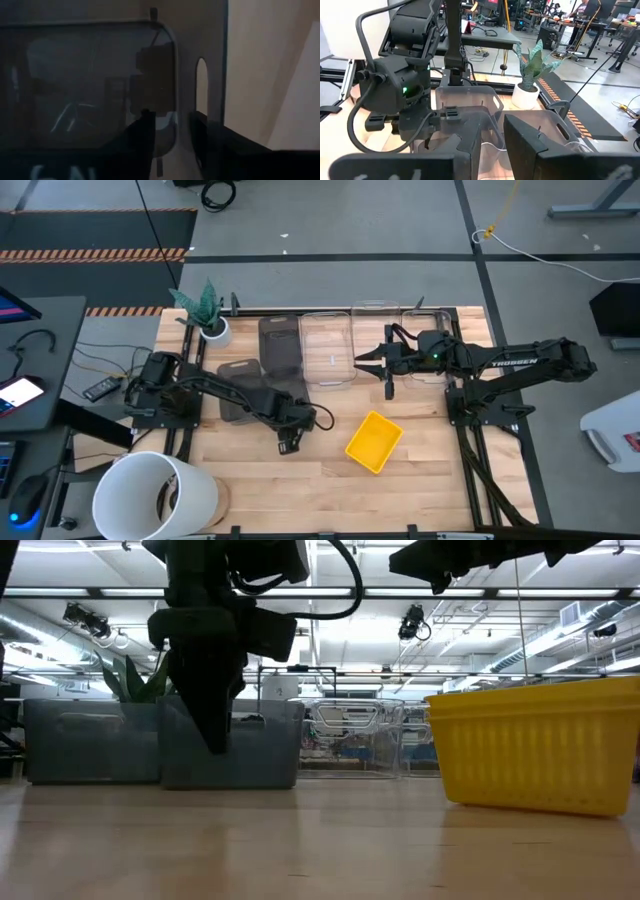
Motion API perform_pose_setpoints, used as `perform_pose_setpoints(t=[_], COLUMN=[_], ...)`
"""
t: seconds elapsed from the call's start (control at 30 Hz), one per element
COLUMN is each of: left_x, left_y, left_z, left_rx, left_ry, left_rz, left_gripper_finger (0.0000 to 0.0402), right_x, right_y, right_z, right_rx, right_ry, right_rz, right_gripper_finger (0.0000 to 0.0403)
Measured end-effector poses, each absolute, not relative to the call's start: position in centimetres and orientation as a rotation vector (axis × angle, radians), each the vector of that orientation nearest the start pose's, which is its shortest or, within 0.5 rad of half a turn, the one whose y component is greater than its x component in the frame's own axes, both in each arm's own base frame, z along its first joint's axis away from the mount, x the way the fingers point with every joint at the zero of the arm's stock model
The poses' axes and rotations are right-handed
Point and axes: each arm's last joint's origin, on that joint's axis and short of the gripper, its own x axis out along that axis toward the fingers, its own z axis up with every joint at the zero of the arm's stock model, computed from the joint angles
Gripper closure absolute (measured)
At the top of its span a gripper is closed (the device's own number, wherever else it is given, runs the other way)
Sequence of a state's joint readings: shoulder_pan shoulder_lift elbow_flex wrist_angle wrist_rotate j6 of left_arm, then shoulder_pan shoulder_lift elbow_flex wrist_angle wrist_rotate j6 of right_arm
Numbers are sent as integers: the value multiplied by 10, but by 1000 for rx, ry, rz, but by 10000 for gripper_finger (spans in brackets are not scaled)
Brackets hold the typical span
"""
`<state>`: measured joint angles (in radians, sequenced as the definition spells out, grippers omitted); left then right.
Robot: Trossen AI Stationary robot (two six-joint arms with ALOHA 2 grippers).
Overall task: Stack baskets by color
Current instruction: Stack the bottom right black bin on the top black bin
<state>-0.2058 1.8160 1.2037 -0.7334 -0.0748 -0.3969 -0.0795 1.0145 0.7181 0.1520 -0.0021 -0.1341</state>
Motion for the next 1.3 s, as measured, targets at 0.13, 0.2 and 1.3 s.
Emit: perform_pose_setpoints(t=[0.13, 0.2, 1.3], left_x=[334, 333, 314], left_y=[-68, -68, -94], left_z=[174, 174, 247], left_rx=[-147, -148, 46], left_ry=[1330, 1332, 1469], left_rz=[152, 154, 307], left_gripper_finger=[326, 358, 397], right_x=[227, 227, 227], right_y=[-18, -18, -18], right_z=[299, 299, 298], right_rx=[-128, -128, -124], right_ry=[153, 155, 168], right_rz=[-67, -67, -67], right_gripper_finger=[314, 314, 314])
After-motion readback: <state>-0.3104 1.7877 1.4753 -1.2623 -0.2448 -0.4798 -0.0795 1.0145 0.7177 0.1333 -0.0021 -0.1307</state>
